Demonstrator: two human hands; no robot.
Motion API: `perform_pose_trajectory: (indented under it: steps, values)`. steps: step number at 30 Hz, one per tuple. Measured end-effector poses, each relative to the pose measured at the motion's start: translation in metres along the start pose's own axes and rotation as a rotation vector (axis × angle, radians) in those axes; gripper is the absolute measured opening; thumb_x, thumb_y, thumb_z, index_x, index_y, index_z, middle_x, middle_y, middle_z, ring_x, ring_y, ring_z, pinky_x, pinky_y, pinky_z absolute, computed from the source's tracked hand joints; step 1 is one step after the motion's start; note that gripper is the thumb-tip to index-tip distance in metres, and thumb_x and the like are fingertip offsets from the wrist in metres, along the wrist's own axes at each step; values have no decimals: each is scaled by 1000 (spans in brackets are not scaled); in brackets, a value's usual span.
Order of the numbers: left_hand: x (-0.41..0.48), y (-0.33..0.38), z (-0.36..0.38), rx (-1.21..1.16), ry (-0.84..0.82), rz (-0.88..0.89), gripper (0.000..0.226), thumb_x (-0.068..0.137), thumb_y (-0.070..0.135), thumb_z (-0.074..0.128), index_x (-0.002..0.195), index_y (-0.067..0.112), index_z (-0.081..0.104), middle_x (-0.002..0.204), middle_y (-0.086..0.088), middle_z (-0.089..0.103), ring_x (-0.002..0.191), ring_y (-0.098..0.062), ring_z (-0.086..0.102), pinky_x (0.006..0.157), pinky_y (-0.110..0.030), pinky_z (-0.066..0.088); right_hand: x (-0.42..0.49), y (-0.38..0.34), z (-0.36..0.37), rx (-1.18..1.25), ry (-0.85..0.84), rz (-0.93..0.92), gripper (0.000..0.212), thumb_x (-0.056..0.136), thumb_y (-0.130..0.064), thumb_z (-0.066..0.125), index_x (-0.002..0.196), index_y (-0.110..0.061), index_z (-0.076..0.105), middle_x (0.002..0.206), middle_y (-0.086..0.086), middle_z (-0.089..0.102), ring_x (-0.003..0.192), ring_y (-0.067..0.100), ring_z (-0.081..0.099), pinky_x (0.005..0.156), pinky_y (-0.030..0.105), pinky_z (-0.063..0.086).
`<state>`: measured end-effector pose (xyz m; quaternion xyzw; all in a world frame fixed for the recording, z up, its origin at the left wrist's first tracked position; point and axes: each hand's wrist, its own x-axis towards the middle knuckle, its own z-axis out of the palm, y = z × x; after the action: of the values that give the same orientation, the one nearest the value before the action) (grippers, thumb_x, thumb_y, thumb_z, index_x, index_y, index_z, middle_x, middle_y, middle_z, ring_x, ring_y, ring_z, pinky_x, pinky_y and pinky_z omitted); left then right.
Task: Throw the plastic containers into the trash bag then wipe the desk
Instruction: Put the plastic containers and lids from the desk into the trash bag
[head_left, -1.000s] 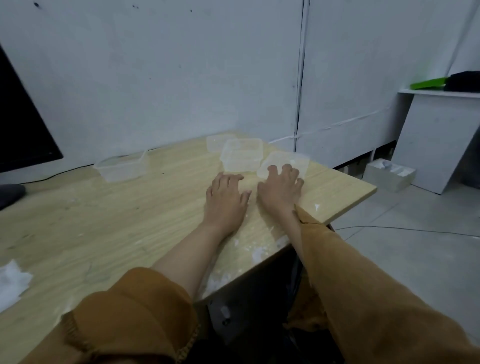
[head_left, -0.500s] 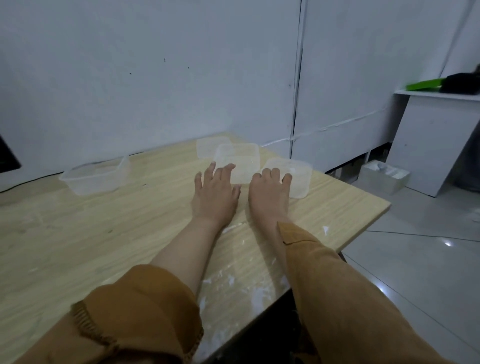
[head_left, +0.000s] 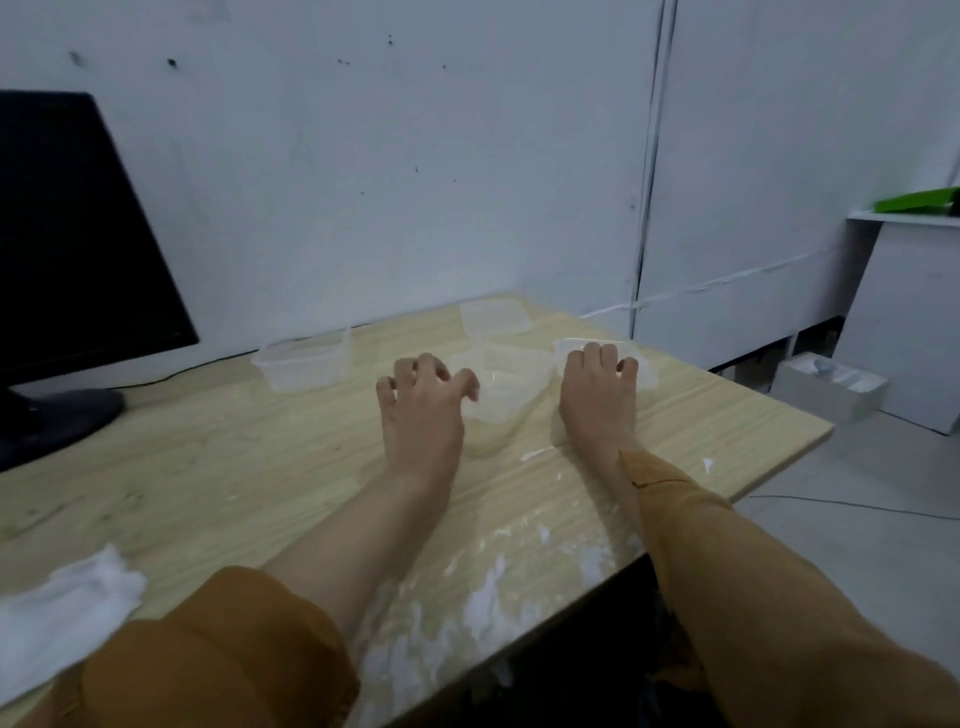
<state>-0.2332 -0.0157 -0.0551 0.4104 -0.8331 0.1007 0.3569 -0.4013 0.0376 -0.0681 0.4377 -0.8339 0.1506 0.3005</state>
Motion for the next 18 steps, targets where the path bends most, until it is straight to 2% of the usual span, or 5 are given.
perform_pose_trajectory:
  steps: [4,9,14,16,18]
  values:
    - [-6,-54,-33,-55,-55,-44,19,94,21,51,91,28,68,110,-2,56,109,-27,40,83,-33,27,-15,-8,-17,74,126,32,36,79,-4,30,87,-3,65,81,14,64,78,29,63,73,36,48]
    - [-36,-101,-69,-125,-131,36,20,92,9,55,92,19,72,107,-7,59,106,-31,43,85,-35,34,-15,-26,-29,573,153,216,20,98,-5,34,98,-5,53,92,14,59,88,32,53,87,40,31]
    - [-57,-122,-94,-148,-139,169,38,82,-17,47,89,12,71,103,-9,60,99,-30,47,80,-28,33,4,-59,-72,1047,165,473,13,98,-7,27,92,-13,37,106,8,65,91,32,56,87,43,41]
    - [-60,-127,-101,-248,-166,84,47,77,-23,39,88,12,67,100,-7,61,96,-23,52,78,-23,34,13,-70,-91,1208,190,565,13,97,-8,25,92,-15,35,99,5,66,89,28,57,86,45,45]
    - [-59,-130,-108,-441,-95,-138,48,75,-23,34,87,13,62,95,-5,63,91,-16,56,73,-19,38,21,-80,-109,1355,201,627,12,98,-12,24,93,-14,35,90,4,63,81,25,56,78,41,43]
